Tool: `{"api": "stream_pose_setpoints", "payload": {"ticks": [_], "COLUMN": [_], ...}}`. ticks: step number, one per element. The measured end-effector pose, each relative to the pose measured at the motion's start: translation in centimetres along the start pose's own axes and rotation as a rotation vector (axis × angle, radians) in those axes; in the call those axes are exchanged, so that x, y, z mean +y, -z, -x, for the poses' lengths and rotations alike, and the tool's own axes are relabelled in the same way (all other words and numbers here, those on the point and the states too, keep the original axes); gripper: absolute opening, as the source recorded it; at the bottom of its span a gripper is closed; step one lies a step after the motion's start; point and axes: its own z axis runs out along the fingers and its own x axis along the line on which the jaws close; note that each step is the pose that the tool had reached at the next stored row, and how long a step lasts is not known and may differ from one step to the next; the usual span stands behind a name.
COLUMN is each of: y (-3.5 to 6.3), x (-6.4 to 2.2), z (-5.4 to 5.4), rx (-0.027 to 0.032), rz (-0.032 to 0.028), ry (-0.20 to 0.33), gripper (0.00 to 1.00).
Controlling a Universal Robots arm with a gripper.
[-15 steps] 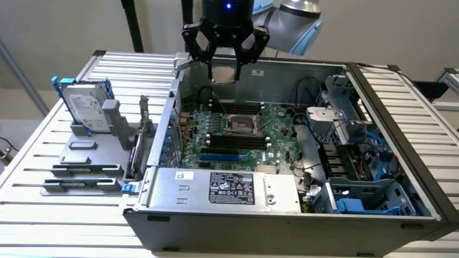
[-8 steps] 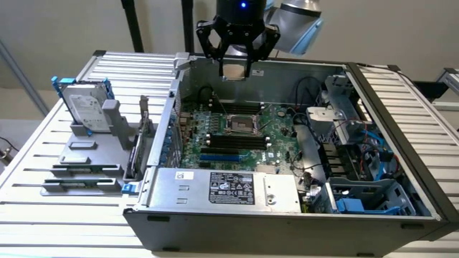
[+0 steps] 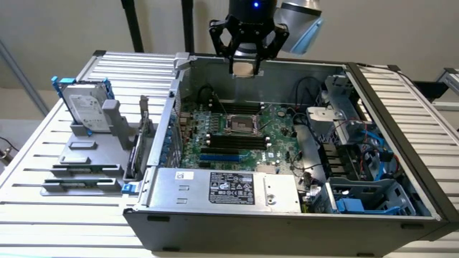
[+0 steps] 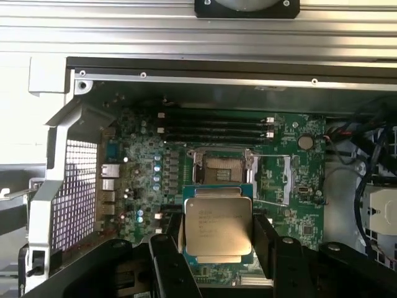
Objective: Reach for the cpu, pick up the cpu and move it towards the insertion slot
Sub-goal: 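Pick up the cpu and move it towards the insertion slot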
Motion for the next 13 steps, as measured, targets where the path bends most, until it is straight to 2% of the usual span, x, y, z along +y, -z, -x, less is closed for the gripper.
{"api": "stream_pose_setpoints", "payload": {"ticks": [9,13], "y": [-0.75,-0.91], "x": [1.81,2.23], "z": [0.9,1.0], "rx": [0.0002,0.0000], "rz": [-0.0156,-0.0314], "ry": [-0.001,-0.005], "gripper": [0.55,0.55]}}
